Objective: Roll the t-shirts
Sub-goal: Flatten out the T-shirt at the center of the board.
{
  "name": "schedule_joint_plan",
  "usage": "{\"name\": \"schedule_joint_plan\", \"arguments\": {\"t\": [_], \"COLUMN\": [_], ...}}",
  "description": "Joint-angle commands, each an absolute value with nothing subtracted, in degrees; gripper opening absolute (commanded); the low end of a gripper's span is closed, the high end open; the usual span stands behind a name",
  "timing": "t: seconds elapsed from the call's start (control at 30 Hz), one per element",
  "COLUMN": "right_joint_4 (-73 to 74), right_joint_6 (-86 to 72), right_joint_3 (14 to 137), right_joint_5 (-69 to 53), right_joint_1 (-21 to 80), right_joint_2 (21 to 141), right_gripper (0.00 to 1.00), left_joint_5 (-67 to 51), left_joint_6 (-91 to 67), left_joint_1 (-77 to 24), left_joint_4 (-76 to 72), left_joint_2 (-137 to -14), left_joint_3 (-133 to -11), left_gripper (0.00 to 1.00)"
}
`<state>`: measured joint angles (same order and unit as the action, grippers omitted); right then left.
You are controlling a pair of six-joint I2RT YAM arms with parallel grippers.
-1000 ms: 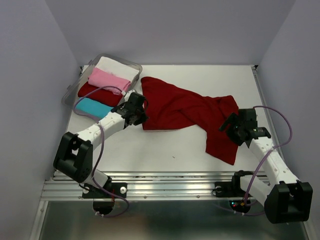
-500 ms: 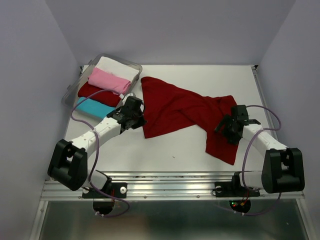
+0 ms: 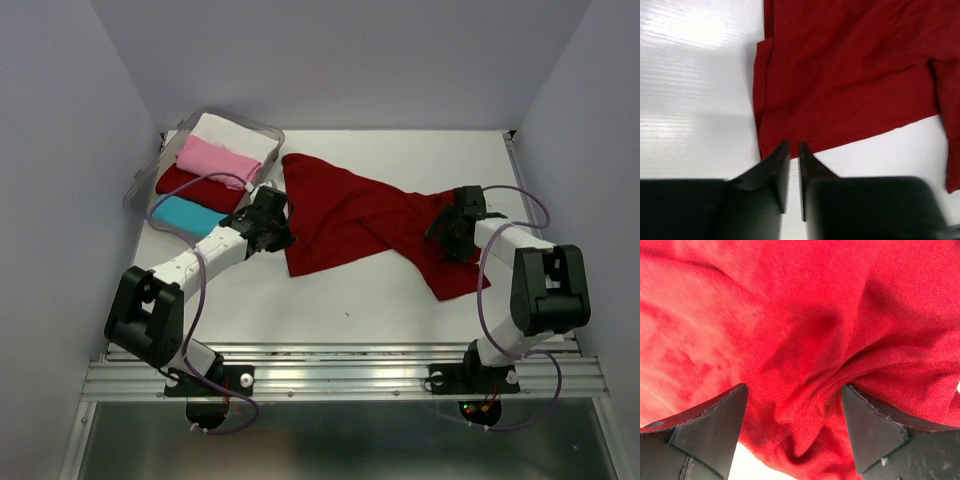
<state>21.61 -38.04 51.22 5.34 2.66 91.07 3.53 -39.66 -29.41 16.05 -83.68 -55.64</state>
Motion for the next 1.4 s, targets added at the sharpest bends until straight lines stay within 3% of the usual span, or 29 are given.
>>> {"name": "schedule_joint_plan", "arguments": {"t": [0.0, 0.03, 0.13, 0.3, 0.6, 0.7, 0.83, 0.87, 0.93, 1.13, 1.37], "right_joint_4": [19.3, 19.4, 20.1, 21.9, 25.1, 25.6, 28.3, 30.2, 32.3, 43.9, 42.8], "right_joint_6": [-36.8, -36.7, -36.3, -36.0, -34.9, -35.3, -35.9, -36.0, -36.1, -38.3, -43.8], "right_joint_3": [53.9, 53.9, 53.5, 50.9, 45.4, 44.0, 44.1, 44.3, 44.4, 45.0, 40.1], "right_joint_5": [6.5, 6.3, 6.0, 4.9, 5.3, 2.4, 0.9, 0.6, 0.5, 0.5, -3.4], "right_joint_1": [2.3, 2.3, 2.3, 2.3, 1.1, -0.6, -2.3, -3.1, -3.6, -3.6, -3.6], "right_joint_2": [91.1, 90.0, 87.1, 82.2, 76.4, 74.5, 71.6, 70.5, 69.3, 61.3, 55.5], "right_gripper": [0.81, 0.81, 0.82, 0.84, 0.91, 0.91, 0.97, 0.98, 0.98, 1.0, 1.0], "left_joint_5": [4.7, 4.3, 2.7, 3.9, 2.5, 0.9, 0.3, 0.3, 1.2, 3.3, 2.5], "left_joint_6": [-41.3, -42.0, -45.3, -50.3, -52.0, -51.9, -51.6, -51.2, -49.9, -46.7, -43.1], "left_joint_1": [-29.2, -29.4, -29.8, -30.8, -31.7, -32.3, -32.7, -32.6, -32.0, -21.6, -16.0], "left_joint_4": [17.1, 17.0, 16.0, 14.9, 10.6, 9.5, 8.9, 9.1, 10.5, 12.4, 12.4], "left_joint_2": [-82.6, -82.4, -81.2, -81.7, -87.1, -90.6, -92.1, -92.0, -91.1, -82.5, -81.0], "left_joint_3": [-52.6, -51.0, -47.7, -45.3, -45.7, -46.3, -47.5, -47.9, -49.3, -48.4, -50.3], "left_gripper": [0.44, 0.58, 0.66, 0.61, 0.65, 0.59, 0.41, 0.21, 0.0, 0.0, 0.0]}}
